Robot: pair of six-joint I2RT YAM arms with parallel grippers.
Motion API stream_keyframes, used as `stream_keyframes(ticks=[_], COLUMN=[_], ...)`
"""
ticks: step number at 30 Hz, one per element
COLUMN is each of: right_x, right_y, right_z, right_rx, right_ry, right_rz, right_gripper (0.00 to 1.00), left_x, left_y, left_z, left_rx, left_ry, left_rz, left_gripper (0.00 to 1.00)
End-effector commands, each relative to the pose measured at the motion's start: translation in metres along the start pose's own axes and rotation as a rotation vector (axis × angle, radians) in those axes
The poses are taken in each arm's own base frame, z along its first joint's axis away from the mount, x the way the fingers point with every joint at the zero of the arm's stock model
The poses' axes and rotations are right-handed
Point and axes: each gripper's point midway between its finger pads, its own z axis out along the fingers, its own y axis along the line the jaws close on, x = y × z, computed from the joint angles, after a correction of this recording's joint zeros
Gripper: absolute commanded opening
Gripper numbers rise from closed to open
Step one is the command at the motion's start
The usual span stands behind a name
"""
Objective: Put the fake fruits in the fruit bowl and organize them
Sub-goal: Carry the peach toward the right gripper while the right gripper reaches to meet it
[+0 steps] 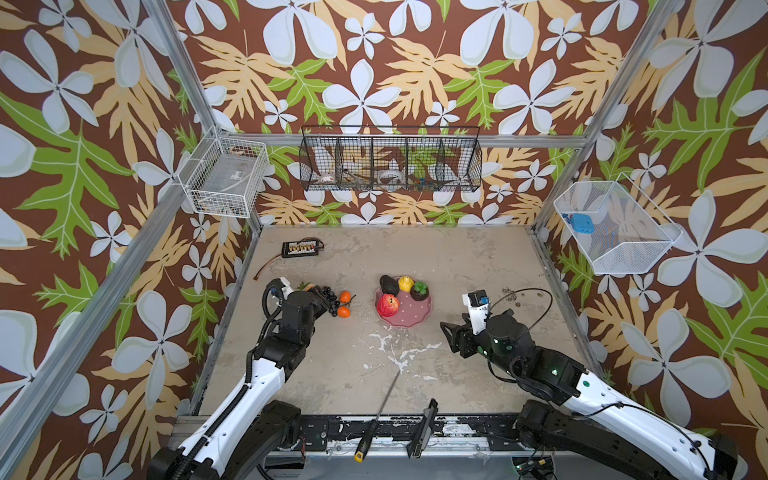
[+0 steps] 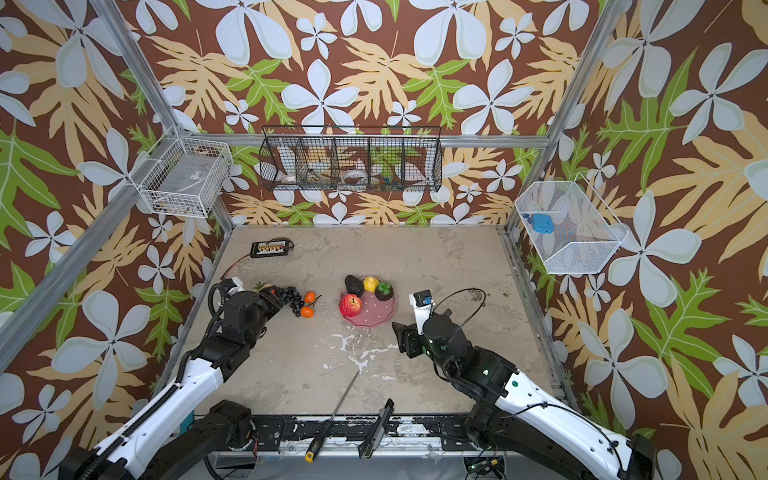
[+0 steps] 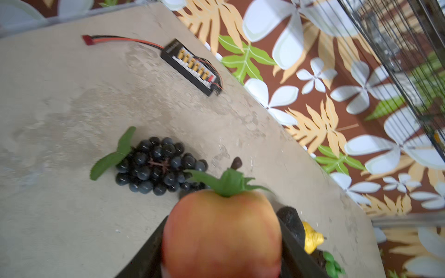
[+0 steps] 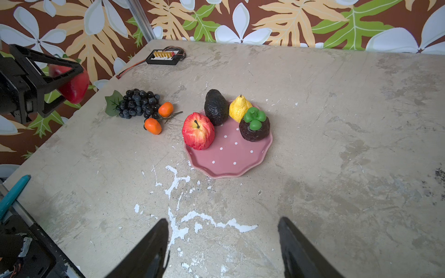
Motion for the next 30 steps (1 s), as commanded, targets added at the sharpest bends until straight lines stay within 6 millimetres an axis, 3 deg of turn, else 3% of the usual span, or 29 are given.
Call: stream_keyframes(ticks=[1,3,9,13,20,30], right_x=[-0.003,-0.004,-0.006,-0.010,-0.013,-0.005], right_y=[-0.001,0.001,0.007,0.014,0.029,0.060], right_z=[-0.003,-0.006,-0.008,-0.010,-0.013,-0.008], right_rx=[0.010,-0.003,-0.036,-0.066,-0.135,-0.291], right_ry=[0.001,0.005,0.015,0.024,0.053,0.124], right_rz=[0.003,0.004,0.016,0.024,0.013,0.030], right_gripper=[0.72,0.72,0.72,0.71,0.66,0.45], left_x=[0.026,0.046,0.097,0.126,0.162,0.195], left_y=[-0.049,-0.073,-0.121,-0.143,-0.155,-0.161], left_z=[-0.006,-0.013,-0.035,-0.051,-0.070,-0.091], left_rx=[0.179,0.258,0.466,0.587,0.732,0.864], left_ry=[0.085,0.127,0.202,0.226,0.210,0.195], left_rz=[0.174,0.262,0.387,0.476,0.583,0.702], left_gripper=[0.49,0.49,0.49,0.49,0.49,0.49])
